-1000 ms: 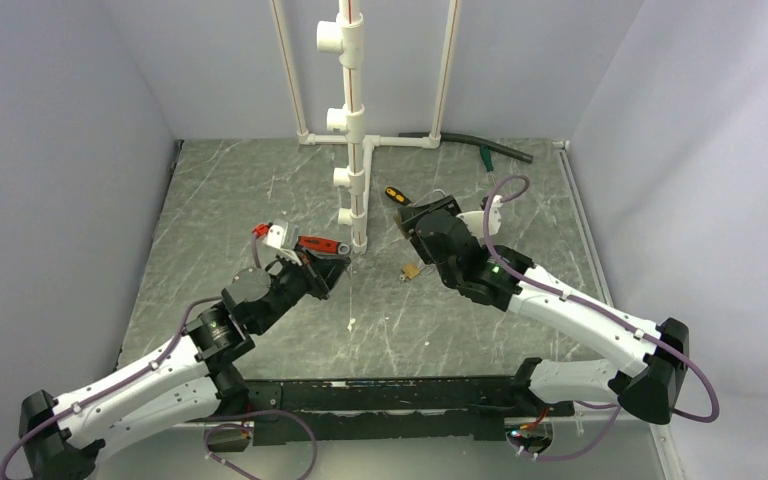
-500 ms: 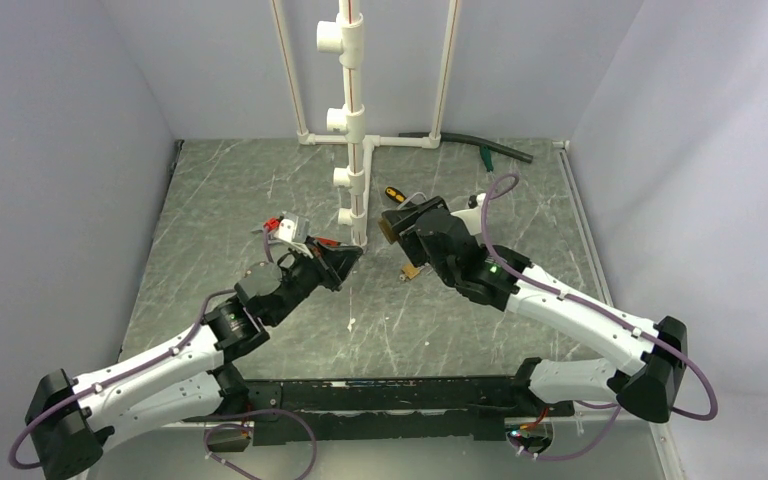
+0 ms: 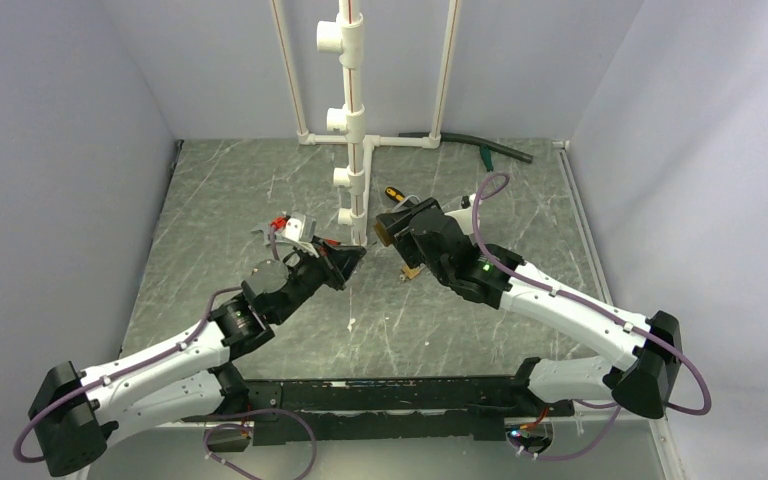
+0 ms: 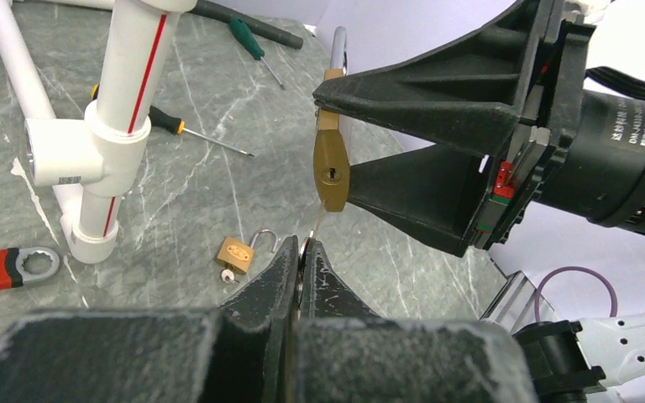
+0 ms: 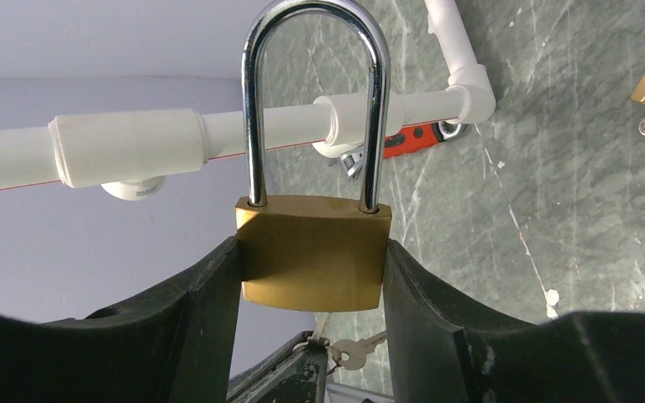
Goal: Unlock with the key
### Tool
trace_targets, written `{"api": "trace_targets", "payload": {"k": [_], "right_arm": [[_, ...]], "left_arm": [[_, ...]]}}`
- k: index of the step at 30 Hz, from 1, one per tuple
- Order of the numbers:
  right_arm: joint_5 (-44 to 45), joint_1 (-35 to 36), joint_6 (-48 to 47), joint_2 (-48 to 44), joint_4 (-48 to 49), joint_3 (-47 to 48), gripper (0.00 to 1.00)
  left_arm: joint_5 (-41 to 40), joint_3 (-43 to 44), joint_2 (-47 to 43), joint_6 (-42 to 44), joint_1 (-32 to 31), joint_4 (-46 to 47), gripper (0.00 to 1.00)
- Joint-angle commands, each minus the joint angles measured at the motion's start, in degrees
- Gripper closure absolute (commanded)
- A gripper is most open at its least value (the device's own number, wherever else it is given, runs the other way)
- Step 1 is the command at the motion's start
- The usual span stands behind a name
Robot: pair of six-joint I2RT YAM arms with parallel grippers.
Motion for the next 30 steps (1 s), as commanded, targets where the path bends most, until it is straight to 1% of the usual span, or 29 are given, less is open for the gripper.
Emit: {"api": "trace_targets", "payload": {"k": [1, 30], "right_arm": [[0.3, 0.03, 0.09, -0.55, 6.36, 1.97, 1.0], [0.08, 0.56, -1.16, -0.71, 8.74, -0.12, 1.0]], "left_arm": [[0.31, 2.17, 1.05, 0.94, 0.13, 4.11, 1.0], [-1.52, 2.24, -0.07, 1.06, 0.14, 5.3, 1.0]]}}
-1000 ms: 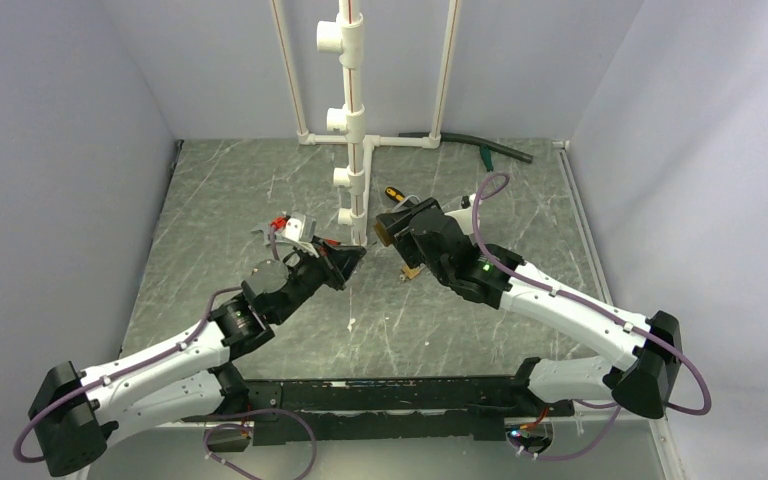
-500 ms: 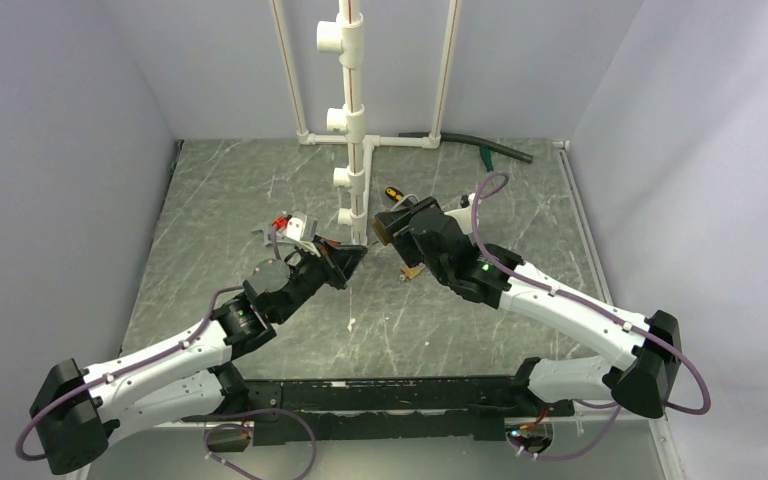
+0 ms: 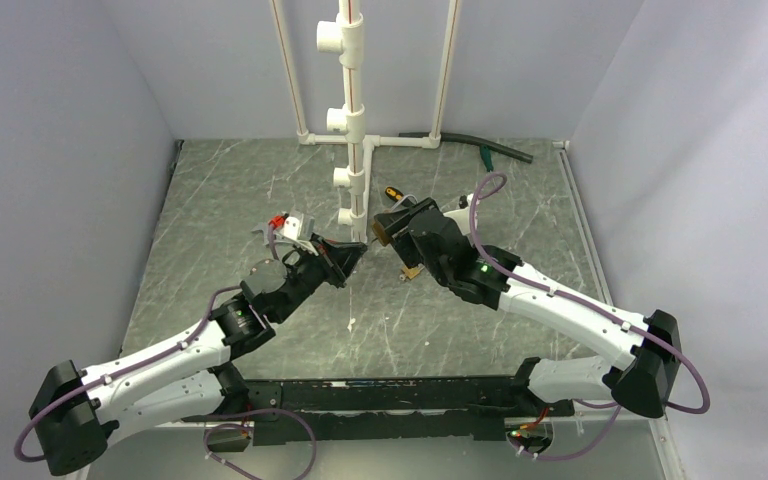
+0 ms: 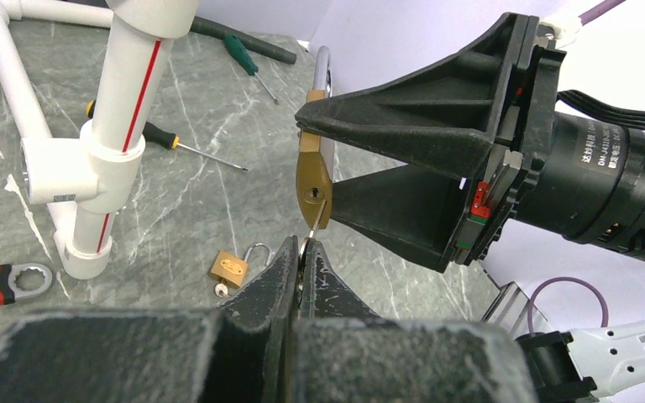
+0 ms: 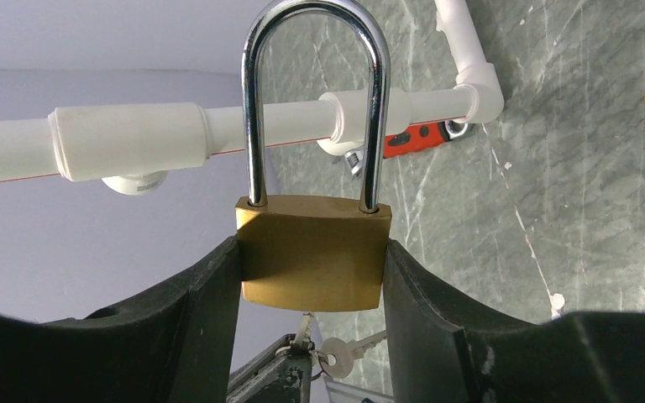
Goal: Unlock with the key
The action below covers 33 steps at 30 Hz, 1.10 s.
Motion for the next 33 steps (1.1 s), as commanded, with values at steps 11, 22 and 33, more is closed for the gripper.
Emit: {"api": "trace_targets", "payload": {"k": [11, 22, 33], "right_arm": [[0.14, 0.54, -0.62, -1.28, 7.07, 0.31, 1.0], [0.68, 0.63, -0.42, -1.37, 7.39, 0.69, 1.0], [1.46, 0.63, -0.81, -1.23, 7.52, 1.5, 1.0]], "left_arm": [[-3.23, 0.88, -0.47, 0.23, 0.12, 4.85, 1.0], [-3.09, 0.27, 0.21, -0.37, 0.17, 5.53, 1.0], [-2.76, -0.47, 1.2, -1.19, 0.13, 6.37, 1.0]]}}
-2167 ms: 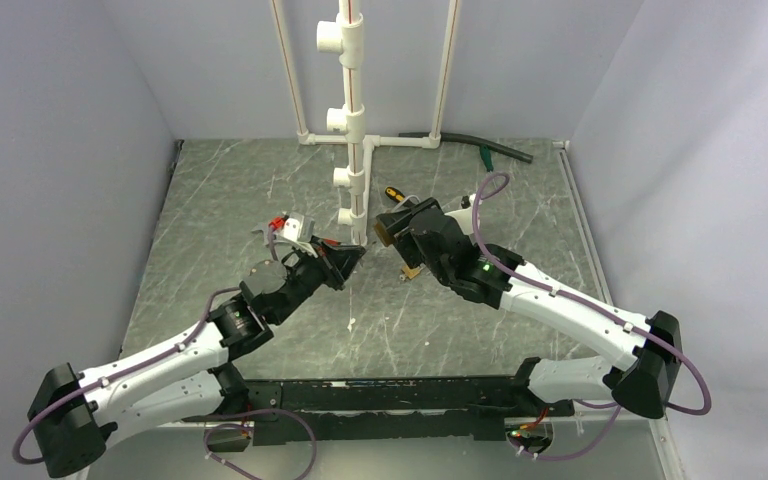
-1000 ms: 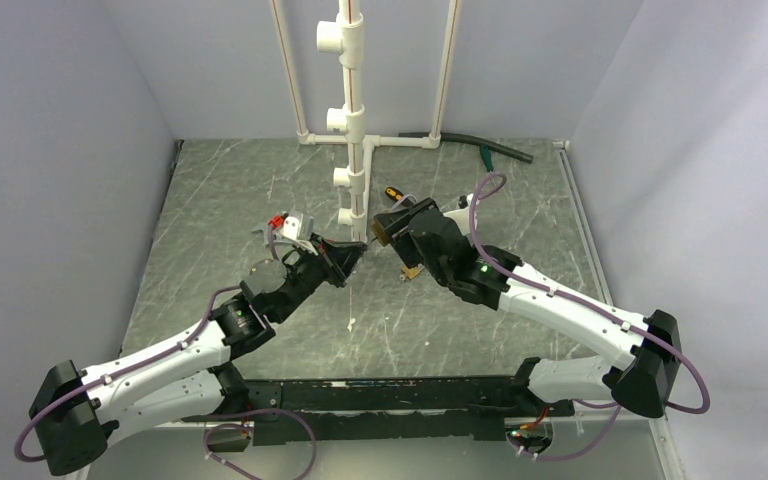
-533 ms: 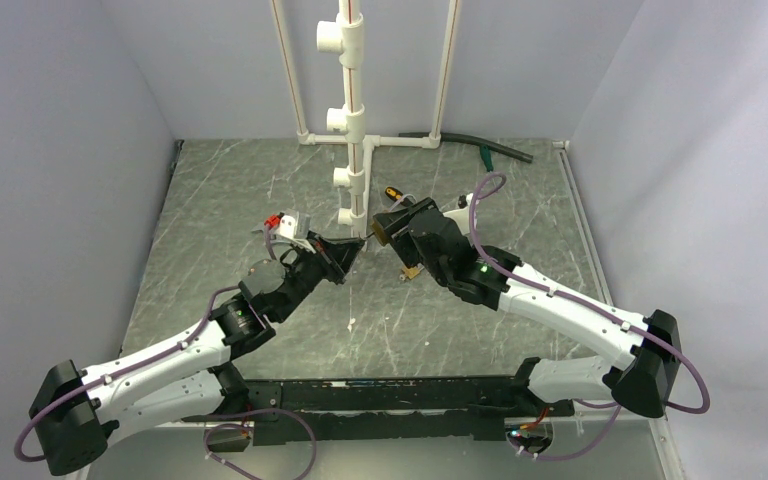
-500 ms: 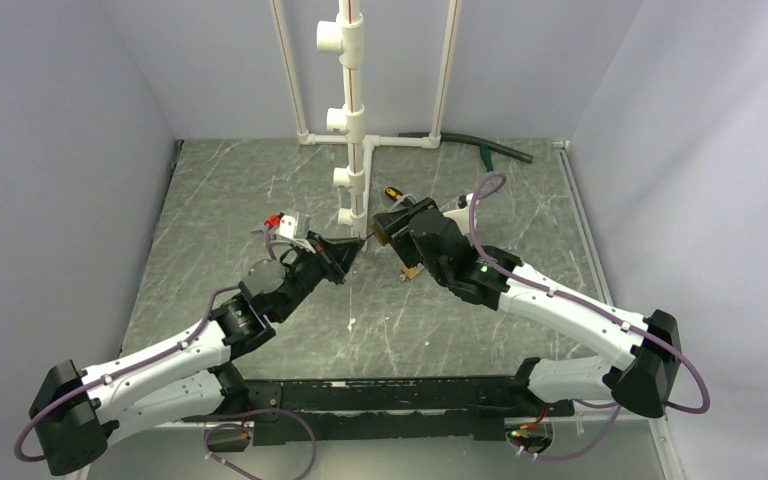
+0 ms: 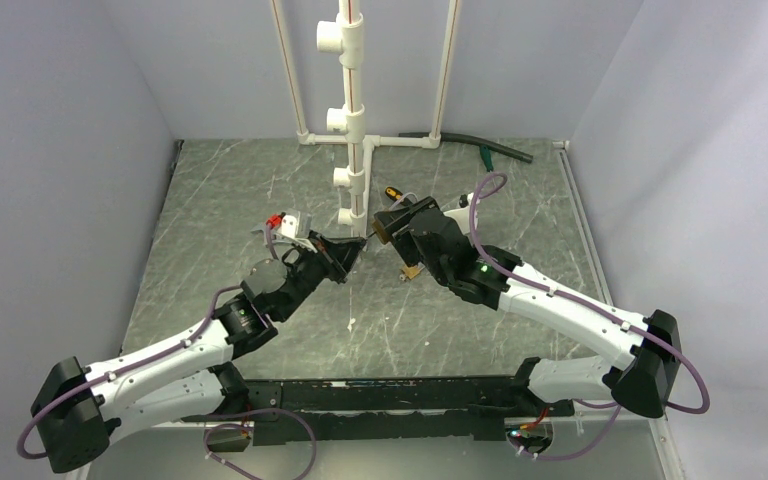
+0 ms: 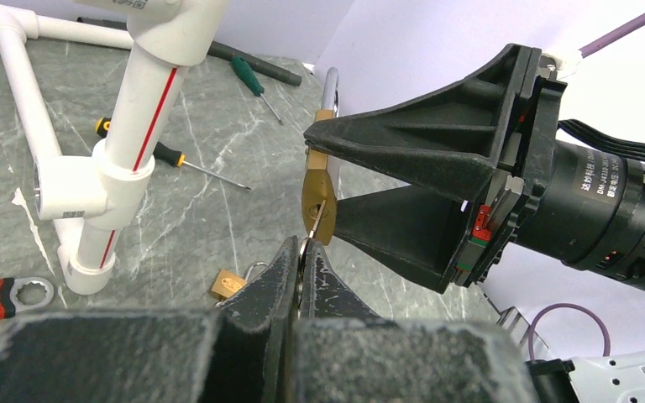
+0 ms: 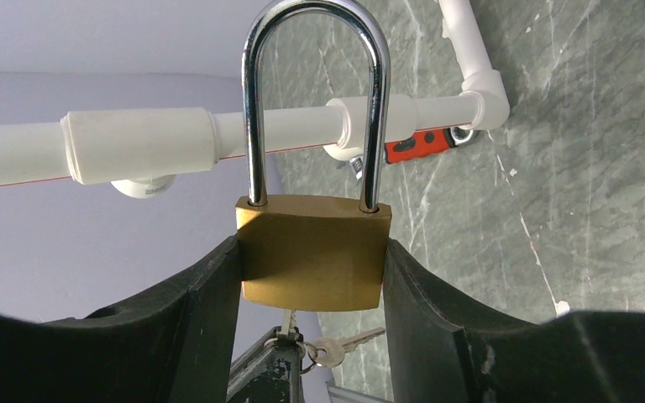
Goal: Unlock with the key
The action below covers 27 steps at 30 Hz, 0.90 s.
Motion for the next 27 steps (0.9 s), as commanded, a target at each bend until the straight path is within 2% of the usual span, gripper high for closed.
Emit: {"api": "trace_targets", "payload": {"k": [1, 27], "right_arm": [[1.06, 0.37, -0.27, -1.32, 6.4, 1.74, 1.0], [-1.92, 0.62, -0.5, 1.79, 7.72, 3.88, 1.0]], "left_arm": [[-0.42, -0.5, -0.08, -0.82, 0.1, 2.83, 1.0], [-0.35, -0.66, 3.56, -1.43, 0.13, 8.41, 1.0]]}}
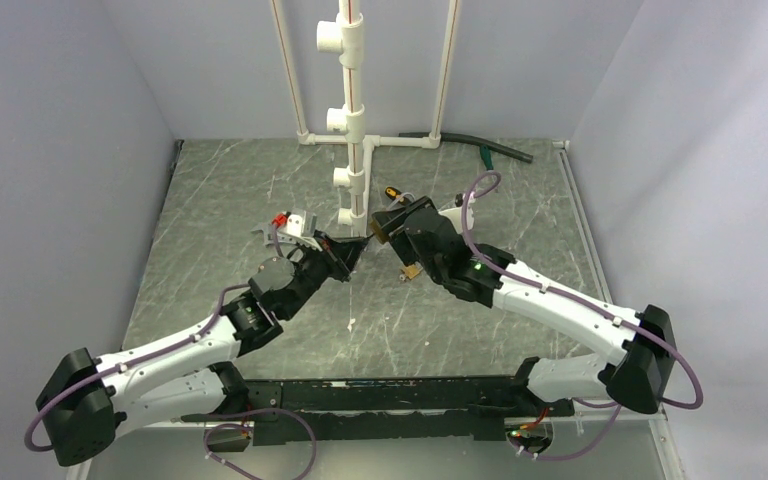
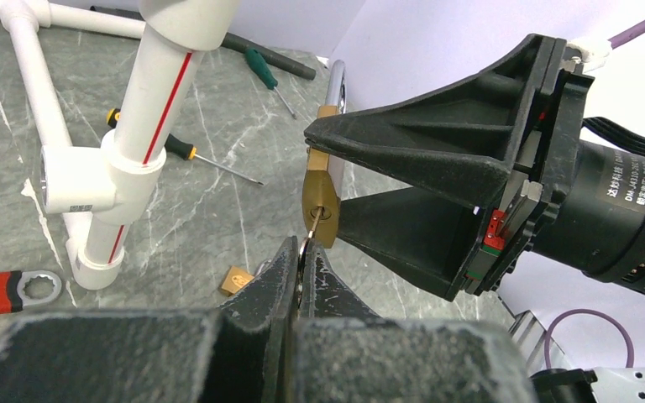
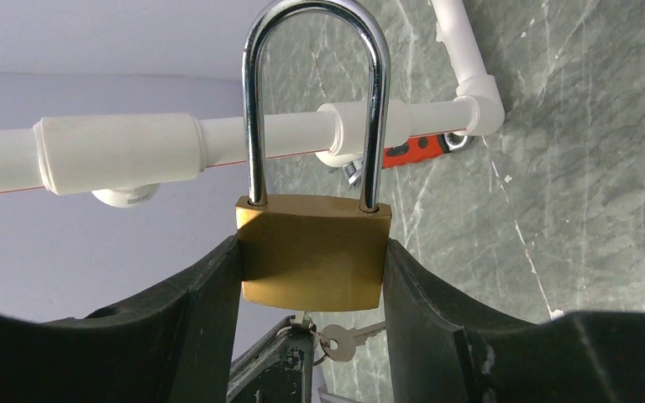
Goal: Unlock with the key
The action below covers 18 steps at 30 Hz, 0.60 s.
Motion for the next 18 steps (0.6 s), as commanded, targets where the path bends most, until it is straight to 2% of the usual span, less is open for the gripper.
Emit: {"api": "trace_targets", "payload": {"k": [1, 18], "right_arm": [[-1.72, 0.72, 0.19, 0.4, 6.48, 4.25, 1.0], [-1.99, 4.38, 0.39, 2.99, 7.16, 7.39, 1.0]], "left_arm": [[0.2, -0.57, 0.8, -1.33, -0.03, 7.08, 1.0], [0.08, -0.62, 5.16, -2.16, 0.0, 11.98, 1.0]]}}
